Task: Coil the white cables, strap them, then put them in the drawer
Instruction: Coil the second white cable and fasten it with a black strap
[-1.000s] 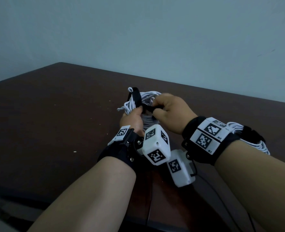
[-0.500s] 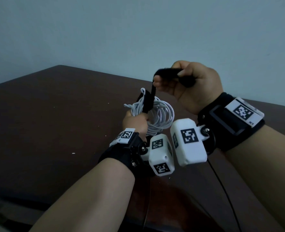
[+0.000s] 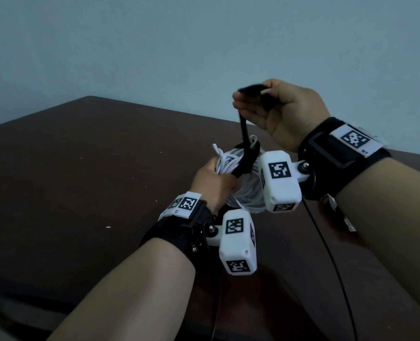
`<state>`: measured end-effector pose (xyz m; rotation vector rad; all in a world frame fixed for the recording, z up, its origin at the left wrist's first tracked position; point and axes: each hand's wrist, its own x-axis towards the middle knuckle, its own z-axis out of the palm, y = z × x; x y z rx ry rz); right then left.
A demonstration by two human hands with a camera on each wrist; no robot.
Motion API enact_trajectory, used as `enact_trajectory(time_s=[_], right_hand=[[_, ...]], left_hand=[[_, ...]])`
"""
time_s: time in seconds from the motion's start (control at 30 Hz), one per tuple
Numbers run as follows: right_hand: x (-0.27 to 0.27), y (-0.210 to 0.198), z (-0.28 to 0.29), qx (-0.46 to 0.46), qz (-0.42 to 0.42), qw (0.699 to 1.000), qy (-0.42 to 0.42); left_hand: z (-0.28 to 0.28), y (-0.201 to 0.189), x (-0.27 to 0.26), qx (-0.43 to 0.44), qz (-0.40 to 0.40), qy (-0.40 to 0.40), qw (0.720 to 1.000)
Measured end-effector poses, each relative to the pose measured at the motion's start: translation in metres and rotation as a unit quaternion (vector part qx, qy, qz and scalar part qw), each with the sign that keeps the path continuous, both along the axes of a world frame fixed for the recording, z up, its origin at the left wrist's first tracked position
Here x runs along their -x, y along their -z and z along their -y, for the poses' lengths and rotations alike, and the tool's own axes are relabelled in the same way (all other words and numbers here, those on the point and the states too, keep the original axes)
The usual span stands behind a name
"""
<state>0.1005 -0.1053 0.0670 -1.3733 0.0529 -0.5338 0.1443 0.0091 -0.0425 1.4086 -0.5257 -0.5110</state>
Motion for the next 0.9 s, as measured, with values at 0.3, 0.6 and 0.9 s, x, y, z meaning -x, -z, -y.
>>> enact_trajectory(time_s=[0.3,0.6,0.9], right_hand=[[0.013,0.029,0.035,-0.044,-0.153,0.977,0.138],[0.020,0.033,0.047,0.235,-0.258,0.923,0.159],[0.029,0.039,0.045,0.485,-0.239,0.799,0.262]], left_hand=[[0.001,0.006,-0.002,0.045,0.048,0.019,0.998],[0.001,0.010,-0.011,0.103,-0.042,0.023,0.994],[0.005,0.013,-0.021,0.187,-0.163,0.039,0.968]])
